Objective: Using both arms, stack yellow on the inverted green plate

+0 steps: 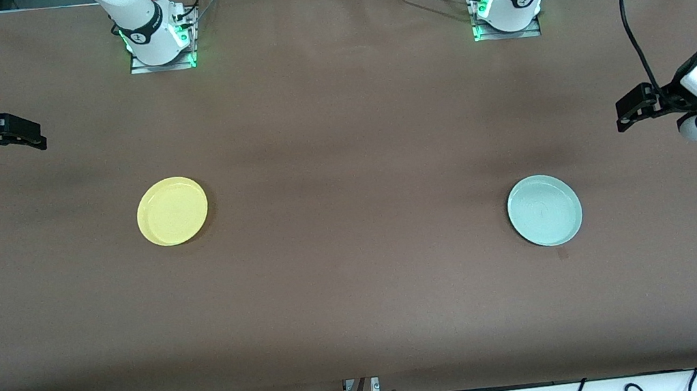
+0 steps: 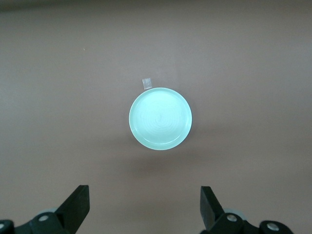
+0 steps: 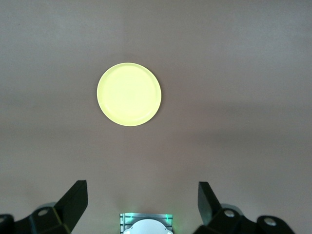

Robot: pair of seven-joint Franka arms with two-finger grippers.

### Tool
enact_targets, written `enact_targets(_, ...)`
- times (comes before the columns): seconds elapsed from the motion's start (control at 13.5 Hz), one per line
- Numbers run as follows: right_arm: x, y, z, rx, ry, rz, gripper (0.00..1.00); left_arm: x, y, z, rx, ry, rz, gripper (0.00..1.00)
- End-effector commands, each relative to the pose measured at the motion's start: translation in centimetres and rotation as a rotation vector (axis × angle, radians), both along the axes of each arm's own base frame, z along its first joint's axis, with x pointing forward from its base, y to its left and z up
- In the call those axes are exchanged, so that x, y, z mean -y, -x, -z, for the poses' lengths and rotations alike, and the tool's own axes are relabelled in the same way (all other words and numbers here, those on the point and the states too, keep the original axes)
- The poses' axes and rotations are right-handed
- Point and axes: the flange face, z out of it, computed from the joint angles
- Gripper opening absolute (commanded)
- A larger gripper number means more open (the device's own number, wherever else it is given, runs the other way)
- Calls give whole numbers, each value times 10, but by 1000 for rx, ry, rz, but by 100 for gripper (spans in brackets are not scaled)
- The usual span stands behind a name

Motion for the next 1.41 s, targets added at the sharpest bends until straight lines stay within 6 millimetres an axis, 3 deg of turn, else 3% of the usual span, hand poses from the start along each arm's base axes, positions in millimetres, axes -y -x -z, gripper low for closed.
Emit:
enact_targets(0.0, 1, 1, -5, -3, -9, 1, 100, -10, 4, -5, -14, -26, 7, 100)
enact_targets(0.89, -1, 2, -5, -4, -9, -1, 100, -2, 21, -11, -64, -22, -5, 100)
enact_targets(1.34, 19, 0, -1, -9, -4, 32, 100, -11, 22, 11, -112, 3, -82, 100)
